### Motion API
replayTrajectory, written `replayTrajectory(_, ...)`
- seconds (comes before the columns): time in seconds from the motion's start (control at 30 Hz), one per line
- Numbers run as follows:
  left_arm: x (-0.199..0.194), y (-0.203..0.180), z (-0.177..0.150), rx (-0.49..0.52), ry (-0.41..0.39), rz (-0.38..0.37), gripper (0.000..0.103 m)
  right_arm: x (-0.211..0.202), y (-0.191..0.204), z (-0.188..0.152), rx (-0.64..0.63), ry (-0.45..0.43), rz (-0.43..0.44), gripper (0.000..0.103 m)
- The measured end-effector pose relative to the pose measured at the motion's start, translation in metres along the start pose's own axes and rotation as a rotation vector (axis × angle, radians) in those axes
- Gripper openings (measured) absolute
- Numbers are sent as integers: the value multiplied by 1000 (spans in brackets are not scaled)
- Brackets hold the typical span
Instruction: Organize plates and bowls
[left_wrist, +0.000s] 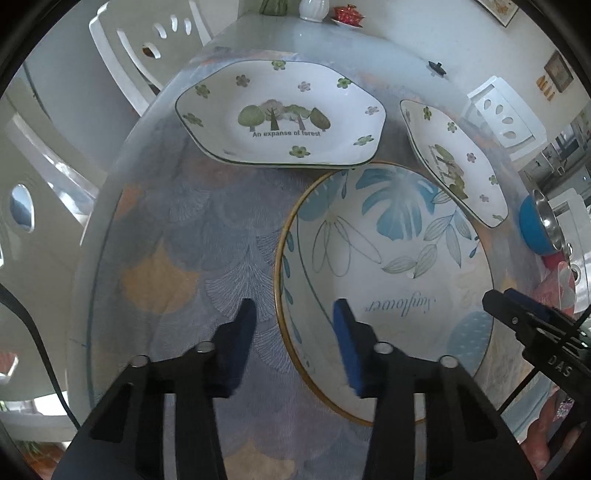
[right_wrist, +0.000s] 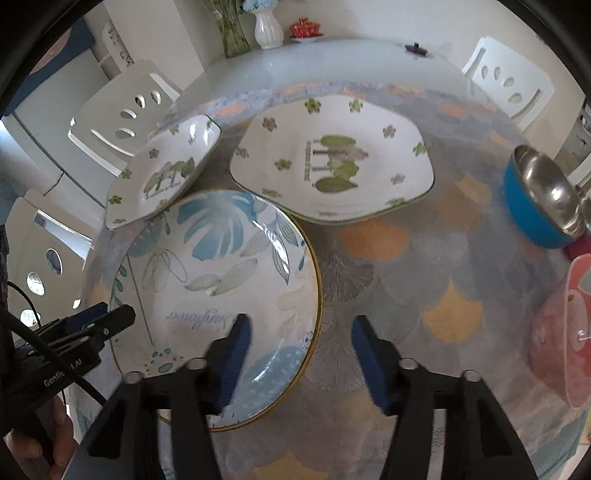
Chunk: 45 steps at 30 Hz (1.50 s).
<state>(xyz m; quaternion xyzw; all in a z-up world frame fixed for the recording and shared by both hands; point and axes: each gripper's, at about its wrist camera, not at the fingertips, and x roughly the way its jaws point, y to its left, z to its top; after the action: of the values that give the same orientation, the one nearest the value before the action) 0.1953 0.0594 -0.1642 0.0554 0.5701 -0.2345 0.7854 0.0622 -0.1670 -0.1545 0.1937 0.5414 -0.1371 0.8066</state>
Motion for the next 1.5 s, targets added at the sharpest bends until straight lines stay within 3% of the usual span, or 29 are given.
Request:
replayTrajectory(0.17,4,1,0,1,7,-5,29,10,-9,0,36,25,28,37)
replayTrajectory(0.57,18,0,1,-14,36,-89,28,29,-6,-5,30,51,87,24)
replayTrajectory(0.77,18,0,1,-11,24,-110,28,27,-6,-9,-12,37,95,24)
replayTrajectory(1.1,-4,10,3,-29,-15,-210,28,14,-6,-4,-48,27,160,24)
replayTrajectory(1.23,-7,3,2,-12,-30,-198,28,8,-10,-3,-30,27,194,24)
replayTrajectory(1.5,-20,-6,-8,74,-57,-166,28,-1,-5,-9,-102,26,182,25)
